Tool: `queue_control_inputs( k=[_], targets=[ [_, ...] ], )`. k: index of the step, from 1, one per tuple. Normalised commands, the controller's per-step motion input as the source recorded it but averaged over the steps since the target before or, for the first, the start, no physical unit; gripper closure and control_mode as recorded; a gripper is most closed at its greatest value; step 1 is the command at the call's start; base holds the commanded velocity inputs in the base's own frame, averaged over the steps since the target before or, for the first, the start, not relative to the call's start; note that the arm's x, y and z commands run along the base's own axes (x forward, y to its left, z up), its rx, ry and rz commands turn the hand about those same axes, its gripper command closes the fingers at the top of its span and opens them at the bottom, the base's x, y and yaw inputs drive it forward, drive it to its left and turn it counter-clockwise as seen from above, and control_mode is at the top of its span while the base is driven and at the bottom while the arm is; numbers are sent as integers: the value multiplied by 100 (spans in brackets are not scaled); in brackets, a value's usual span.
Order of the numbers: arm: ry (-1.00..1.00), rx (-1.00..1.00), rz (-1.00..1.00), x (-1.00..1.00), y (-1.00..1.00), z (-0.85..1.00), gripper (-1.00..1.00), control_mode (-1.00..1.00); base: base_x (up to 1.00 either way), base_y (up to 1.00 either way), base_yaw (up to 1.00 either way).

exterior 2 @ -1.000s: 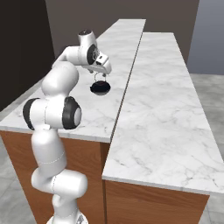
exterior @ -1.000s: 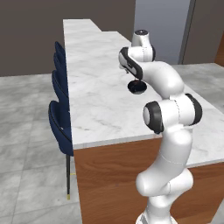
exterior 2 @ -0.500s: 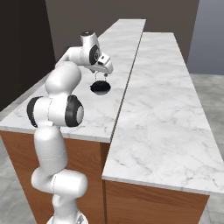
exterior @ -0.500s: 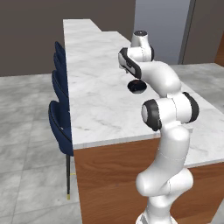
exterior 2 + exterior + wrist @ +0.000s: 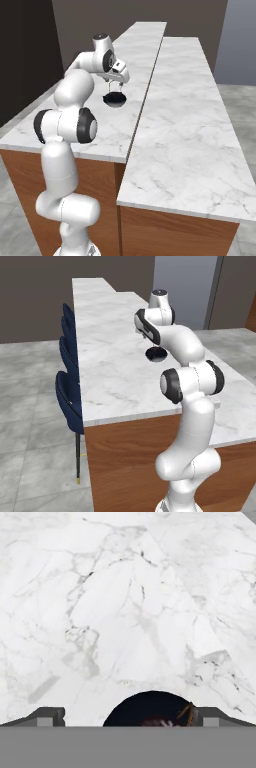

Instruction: Pick the teapot and mug and place them in the sink. Then turn on the water.

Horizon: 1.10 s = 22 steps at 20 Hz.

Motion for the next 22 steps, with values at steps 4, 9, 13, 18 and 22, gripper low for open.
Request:
queue_control_inputs(
  k=[4, 9, 13, 18, 22],
  targets=[
    [2, 0, 0, 0, 0, -9, 100, -100, 0, 0, 0],
    [2, 0, 0, 0, 0, -9, 100, -100, 0, 0, 0],
    [0, 0, 0, 0, 0, -6, 100, -100, 0, 0, 0],
    [2, 0, 0, 0, 0, -1, 100, -100, 0, 0, 0],
    [3, 0, 0, 0, -3, 0, 100, -100, 0, 0, 0]
  ],
)
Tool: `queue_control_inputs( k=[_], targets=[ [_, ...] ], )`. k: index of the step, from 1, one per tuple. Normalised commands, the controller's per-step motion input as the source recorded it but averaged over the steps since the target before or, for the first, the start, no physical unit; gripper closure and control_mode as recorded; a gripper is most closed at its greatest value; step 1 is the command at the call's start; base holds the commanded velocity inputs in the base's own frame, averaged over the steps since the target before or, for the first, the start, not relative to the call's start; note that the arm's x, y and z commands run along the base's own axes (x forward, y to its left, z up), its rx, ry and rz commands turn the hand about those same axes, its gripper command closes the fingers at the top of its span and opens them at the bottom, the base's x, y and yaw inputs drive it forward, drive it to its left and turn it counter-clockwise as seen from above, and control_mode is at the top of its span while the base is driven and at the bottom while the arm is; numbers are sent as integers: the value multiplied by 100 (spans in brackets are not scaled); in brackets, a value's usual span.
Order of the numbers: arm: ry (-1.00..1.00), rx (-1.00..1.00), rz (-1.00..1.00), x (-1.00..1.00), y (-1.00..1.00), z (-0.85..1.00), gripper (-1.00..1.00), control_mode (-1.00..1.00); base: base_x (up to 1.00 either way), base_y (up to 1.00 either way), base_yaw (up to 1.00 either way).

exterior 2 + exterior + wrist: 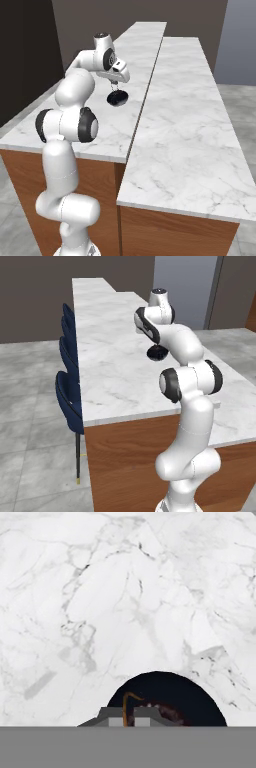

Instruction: Pick the teapot and mug and place them in the sink. Then turn on the water.

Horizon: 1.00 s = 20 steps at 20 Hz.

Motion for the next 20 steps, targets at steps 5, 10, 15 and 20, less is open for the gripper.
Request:
queue_control_inputs(
  k=[5, 10, 15, 20],
  targets=[
    [0, 2, 0, 0, -28, 9, 100, -100, 0, 0, 0],
    [-5, 2, 0, 0, -40, 32, 100, -100, 0, 0, 0],
    [-2, 0, 0, 0, -23, 38, 100, -100, 0, 0, 0],
    [0, 0, 0, -1, -6, 37, 100, -100, 0, 0, 0]
  ],
)
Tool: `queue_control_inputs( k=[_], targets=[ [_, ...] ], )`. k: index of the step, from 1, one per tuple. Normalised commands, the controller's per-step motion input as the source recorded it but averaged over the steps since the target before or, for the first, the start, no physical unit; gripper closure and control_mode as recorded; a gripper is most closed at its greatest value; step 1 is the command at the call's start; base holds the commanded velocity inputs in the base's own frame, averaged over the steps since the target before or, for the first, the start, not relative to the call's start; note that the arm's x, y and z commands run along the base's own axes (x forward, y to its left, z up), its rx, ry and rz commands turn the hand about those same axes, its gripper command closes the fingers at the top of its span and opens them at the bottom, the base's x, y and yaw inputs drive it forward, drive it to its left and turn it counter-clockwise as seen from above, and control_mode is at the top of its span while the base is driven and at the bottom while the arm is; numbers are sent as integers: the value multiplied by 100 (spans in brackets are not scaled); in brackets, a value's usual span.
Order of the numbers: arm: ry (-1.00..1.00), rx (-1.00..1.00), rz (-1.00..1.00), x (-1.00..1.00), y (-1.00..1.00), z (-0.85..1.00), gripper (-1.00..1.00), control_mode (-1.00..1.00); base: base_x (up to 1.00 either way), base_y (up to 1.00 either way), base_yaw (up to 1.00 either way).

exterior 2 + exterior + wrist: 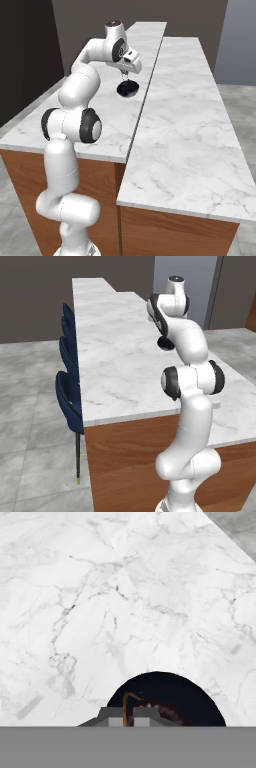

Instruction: Pick the teapot and mug and place them in the sink. Then turn on the water.

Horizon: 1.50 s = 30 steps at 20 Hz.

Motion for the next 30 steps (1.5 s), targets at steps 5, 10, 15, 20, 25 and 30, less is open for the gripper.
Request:
queue_control_inputs(
  k=[5, 10, 15, 20, 25, 30],
  targets=[
    [0, 1, -4, -5, 0, 30, 100, -100, 0, 0, 0],
    [0, 8, -3, -23, -4, 40, 100, -100, 0, 0, 0],
    [0, 8, 0, -87, -3, 6, 100, -100, 0, 0, 0],
    [0, 7, 0, -100, 0, -19, 100, -100, 0, 0, 0],
    [4, 1, 0, -100, 0, -39, 100, -100, 0, 0, 0],
    [0, 1, 0, -100, 0, -22, 100, -100, 0, 0, 0]
  ],
)
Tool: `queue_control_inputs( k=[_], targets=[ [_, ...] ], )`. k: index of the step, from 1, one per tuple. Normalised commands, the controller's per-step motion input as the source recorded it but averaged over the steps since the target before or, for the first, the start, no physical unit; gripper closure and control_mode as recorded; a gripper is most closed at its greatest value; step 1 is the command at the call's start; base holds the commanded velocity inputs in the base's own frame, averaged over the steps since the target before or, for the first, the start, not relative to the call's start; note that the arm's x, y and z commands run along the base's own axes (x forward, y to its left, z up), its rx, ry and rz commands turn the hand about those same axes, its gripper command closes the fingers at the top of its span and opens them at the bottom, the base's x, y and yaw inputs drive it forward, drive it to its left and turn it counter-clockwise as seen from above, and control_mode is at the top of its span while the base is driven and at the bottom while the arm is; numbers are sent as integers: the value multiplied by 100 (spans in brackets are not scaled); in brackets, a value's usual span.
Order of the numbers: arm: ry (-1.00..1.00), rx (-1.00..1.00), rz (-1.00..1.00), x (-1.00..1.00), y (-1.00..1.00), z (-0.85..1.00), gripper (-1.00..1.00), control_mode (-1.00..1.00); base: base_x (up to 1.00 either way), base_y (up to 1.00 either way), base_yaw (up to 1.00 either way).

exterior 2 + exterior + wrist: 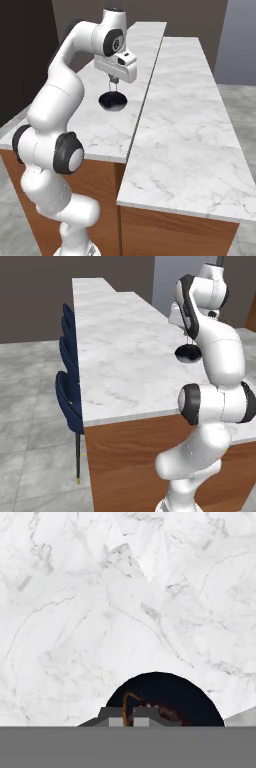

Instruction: Pick the teapot and mug and place them in the sink. Then turn on the water.

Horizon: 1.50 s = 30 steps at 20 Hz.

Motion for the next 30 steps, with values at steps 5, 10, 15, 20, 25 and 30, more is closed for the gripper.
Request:
queue_control_inputs(
  k=[5, 10, 15, 20, 25, 30],
  targets=[
    [-3, 0, 0, -99, 0, -6, 100, -100, 0, 0, 0],
    [-12, 0, 0, -100, 0, -3, 100, -100, 0, 0, 0],
    [-18, 0, -3, -84, 0, -4, 100, -100, 0, 0, 0],
    [-4, 0, -1, -18, 0, -1, 100, -100, 0, 0, 0],
    [1, 0, 0, -1, 0, 3, 100, -100, 0, 0, 0],
    [0, 0, 0, 0, 0, 0, 100, 100, -4, -9, -1]
  ],
)
